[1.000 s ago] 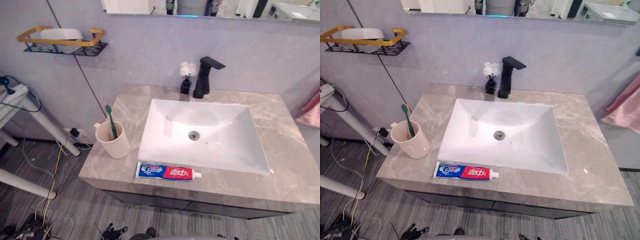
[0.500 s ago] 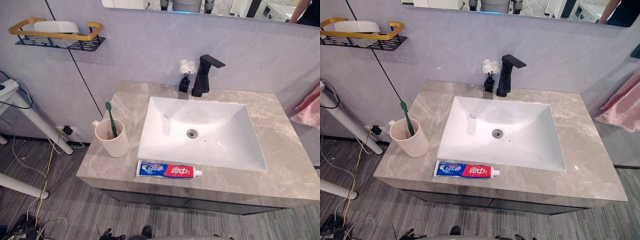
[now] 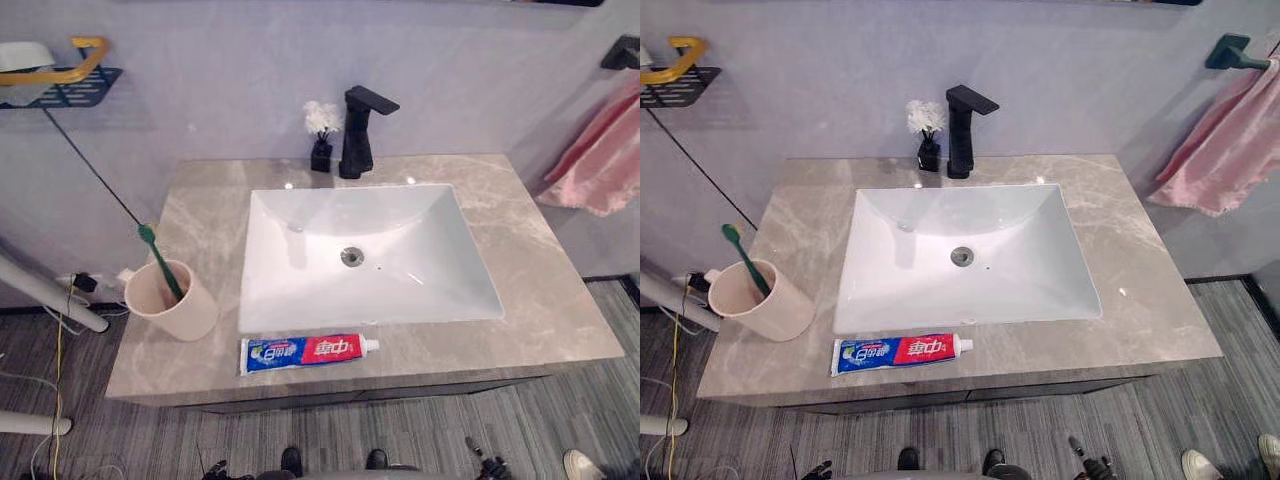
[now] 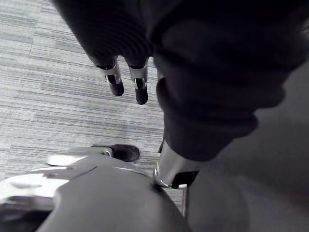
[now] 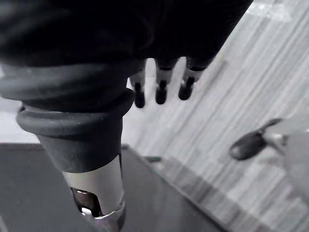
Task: Organize washtable
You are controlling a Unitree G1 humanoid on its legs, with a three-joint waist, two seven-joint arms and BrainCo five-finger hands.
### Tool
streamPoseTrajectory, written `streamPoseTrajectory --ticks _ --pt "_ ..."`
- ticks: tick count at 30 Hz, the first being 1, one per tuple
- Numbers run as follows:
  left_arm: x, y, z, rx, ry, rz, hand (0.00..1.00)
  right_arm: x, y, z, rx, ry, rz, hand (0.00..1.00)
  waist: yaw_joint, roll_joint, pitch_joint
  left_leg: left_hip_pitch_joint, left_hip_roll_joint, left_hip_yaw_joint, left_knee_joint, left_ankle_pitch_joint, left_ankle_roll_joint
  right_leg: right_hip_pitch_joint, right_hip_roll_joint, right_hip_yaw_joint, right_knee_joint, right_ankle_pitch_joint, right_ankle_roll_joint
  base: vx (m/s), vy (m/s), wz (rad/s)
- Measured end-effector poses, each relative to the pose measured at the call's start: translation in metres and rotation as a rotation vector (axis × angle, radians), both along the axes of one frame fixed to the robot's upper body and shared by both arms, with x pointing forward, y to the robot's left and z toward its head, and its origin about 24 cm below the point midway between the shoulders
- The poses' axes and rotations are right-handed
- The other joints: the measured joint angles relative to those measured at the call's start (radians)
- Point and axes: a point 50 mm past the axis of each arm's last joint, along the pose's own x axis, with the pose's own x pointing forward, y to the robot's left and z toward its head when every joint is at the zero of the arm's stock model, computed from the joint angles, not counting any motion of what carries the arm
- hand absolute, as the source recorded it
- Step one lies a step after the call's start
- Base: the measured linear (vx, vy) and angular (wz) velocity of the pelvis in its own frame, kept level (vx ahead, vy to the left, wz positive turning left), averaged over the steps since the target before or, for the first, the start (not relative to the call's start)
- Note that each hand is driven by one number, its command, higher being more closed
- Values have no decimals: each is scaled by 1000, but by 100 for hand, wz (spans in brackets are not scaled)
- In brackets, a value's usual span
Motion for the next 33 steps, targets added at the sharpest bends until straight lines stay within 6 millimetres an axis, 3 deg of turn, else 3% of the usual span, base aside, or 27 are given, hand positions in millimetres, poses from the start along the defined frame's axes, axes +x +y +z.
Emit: streamPoseTrajectory --ticks 2,6,14,17,26,28,30,33 --pt "1 0 0 2 0 -12 0 17 -18 17 -92 -96 -12 0 -1 0 0 -3 0 17 0 0 0 -7 0 13 -7 9 -1 7 14 -24" --pt "4 0 1 5 -14 -26 0 56 -56 79 -351 -359 -30 0 -5 -1 0 -16 3 37 6 0 0 -29 -3 35 -10 24 0 -21 18 -17" --pt "6 1 2 -4 -25 -46 0 58 -104 182 -777 -597 -30 0 -13 -7 -2 -21 3 39 5 -1 2 -37 -5 40 -8 39 6 -63 6 -1" --pt "2 2 2 -1 -32 -45 0 58 -110 211 -891 -659 10 0 -22 -10 -12 -29 3 38 0 -1 2 -50 -5 46 -4 40 8 -53 1 -6" --pt "-7 4 2 -19 -33 -12 0 39 -134 260 -1103 -707 1 0 -35 -20 -38 -39 -6 28 6 -1 3 -52 -15 29 -4 40 9 11 11 5" --pt "-8 4 2 -20 -32 -13 0 44 -136 273 -1149 -741 17 0 -36 -21 -43 -39 -6 24 6 -1 3 -52 -15 29 -3 40 9 0 0 0" --pt "-9 4 2 -21 -30 -18 0 69 -133 298 -1201 -813 131 0 -35 -17 -45 -44 -7 18 1 -1 3 -54 -16 24 4 37 12 -63 -6 0" --pt "-8 3 2 -24 -34 -26 0 105 -115 315 -1214 -888 338 0 -30 -14 -47 -44 -9 2 0 0 4 -55 -18 16 14 33 16 -60 -2 11"
